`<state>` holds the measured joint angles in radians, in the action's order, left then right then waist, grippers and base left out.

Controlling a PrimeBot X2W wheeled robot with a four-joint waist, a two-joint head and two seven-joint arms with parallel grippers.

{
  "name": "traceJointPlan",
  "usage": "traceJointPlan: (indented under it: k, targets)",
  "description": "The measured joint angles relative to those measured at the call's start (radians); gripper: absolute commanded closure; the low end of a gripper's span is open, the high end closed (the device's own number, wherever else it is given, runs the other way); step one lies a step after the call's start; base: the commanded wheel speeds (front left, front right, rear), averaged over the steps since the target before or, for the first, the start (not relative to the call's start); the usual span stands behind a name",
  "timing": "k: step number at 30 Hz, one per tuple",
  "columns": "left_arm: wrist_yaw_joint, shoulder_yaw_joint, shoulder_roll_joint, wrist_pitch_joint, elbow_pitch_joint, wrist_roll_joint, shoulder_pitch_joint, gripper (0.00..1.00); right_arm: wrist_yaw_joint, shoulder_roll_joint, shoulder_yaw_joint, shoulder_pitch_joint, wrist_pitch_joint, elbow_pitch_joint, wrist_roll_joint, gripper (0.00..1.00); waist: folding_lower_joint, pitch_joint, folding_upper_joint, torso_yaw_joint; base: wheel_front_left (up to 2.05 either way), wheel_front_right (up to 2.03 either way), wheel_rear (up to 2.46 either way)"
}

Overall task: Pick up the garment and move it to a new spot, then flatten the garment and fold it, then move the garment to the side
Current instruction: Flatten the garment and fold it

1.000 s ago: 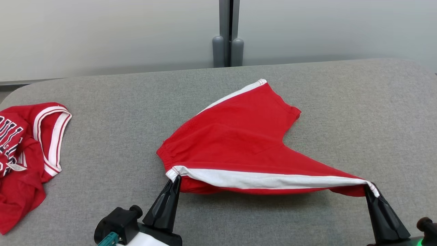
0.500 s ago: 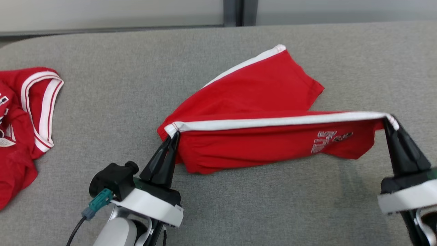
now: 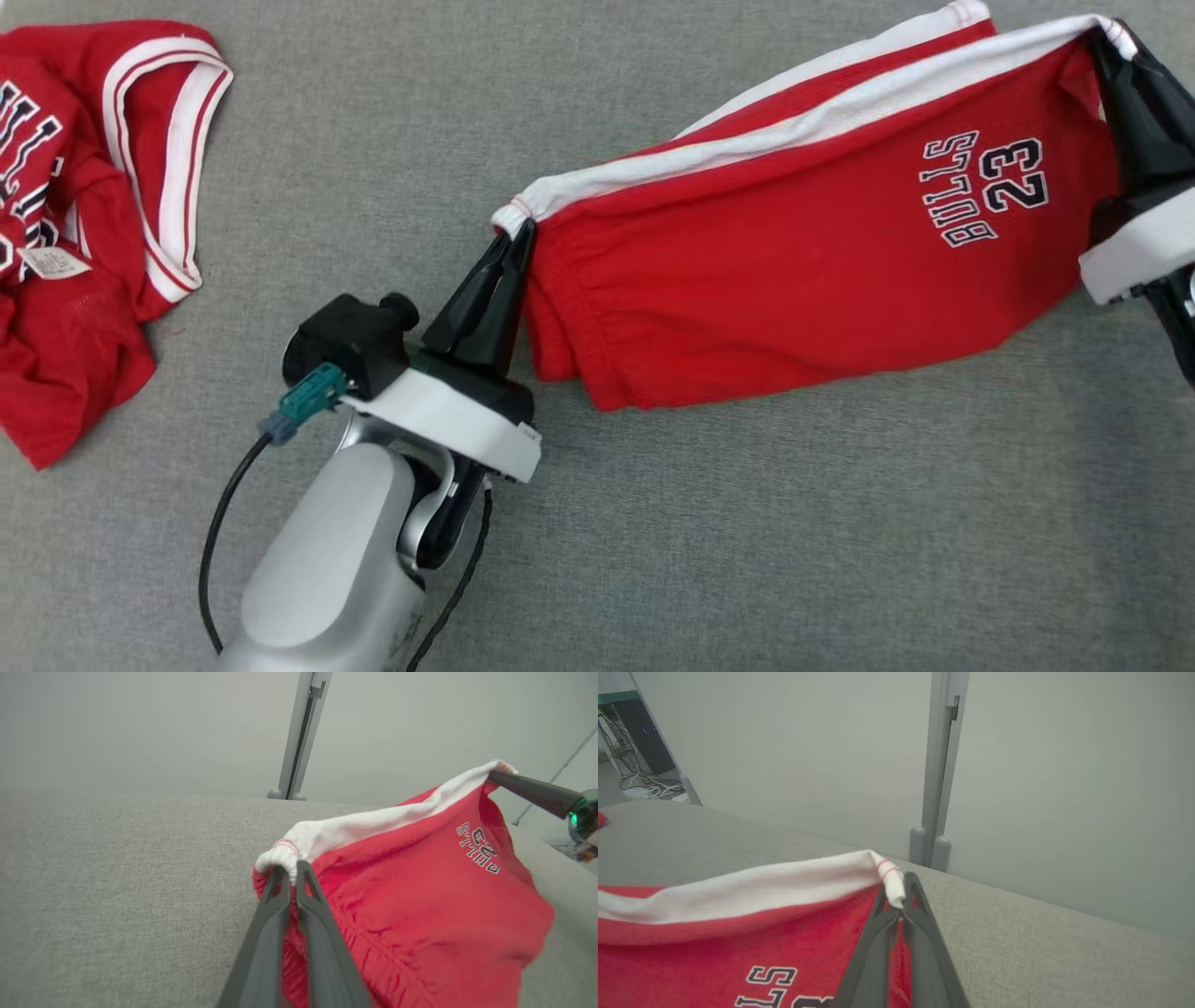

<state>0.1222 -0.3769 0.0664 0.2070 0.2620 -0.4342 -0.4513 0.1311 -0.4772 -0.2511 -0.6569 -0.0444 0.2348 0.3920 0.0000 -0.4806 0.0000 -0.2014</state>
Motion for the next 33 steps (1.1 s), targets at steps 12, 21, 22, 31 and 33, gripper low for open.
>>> traceJointPlan:
  k: [12,21,22,31,33]
  targets:
    - [0.004,-0.083,-0.015,0.025,0.198,-0.074,-0.148,0.0,0.0,0.009,-0.165,-0.226,0.131,0.331,0.057,0.0,0.0,-0.071,0.0,-0.05,0.0,0.0,0.0]
    - [-0.112,0.066,-0.008,0.054,0.066,-0.03,-0.037,0.0,0.0,0.101,-0.045,-0.1,0.302,0.275,-0.03,0.0,0.0,-0.014,0.0,-0.007,0.0,0.0,0.0]
    - [-0.12,0.088,-0.005,0.055,0.031,-0.012,-0.022,0.0,0.0,0.112,-0.02,-0.071,0.303,0.245,-0.043,0.0,0.0,-0.006,0.0,-0.001,0.0,0.0,0.0]
    - [-0.123,0.191,0.008,0.056,-0.102,0.096,0.074,0.0,0.0,0.207,0.16,0.198,0.305,-0.003,-0.142,0.0,0.0,0.069,0.0,0.054,0.0,0.0,0.0]
    - [-0.121,0.204,0.012,0.056,-0.104,0.113,0.085,0.0,0.0,0.223,0.185,0.26,0.305,-0.044,-0.155,0.0,0.0,0.089,0.0,0.067,0.0,0.0,0.0]
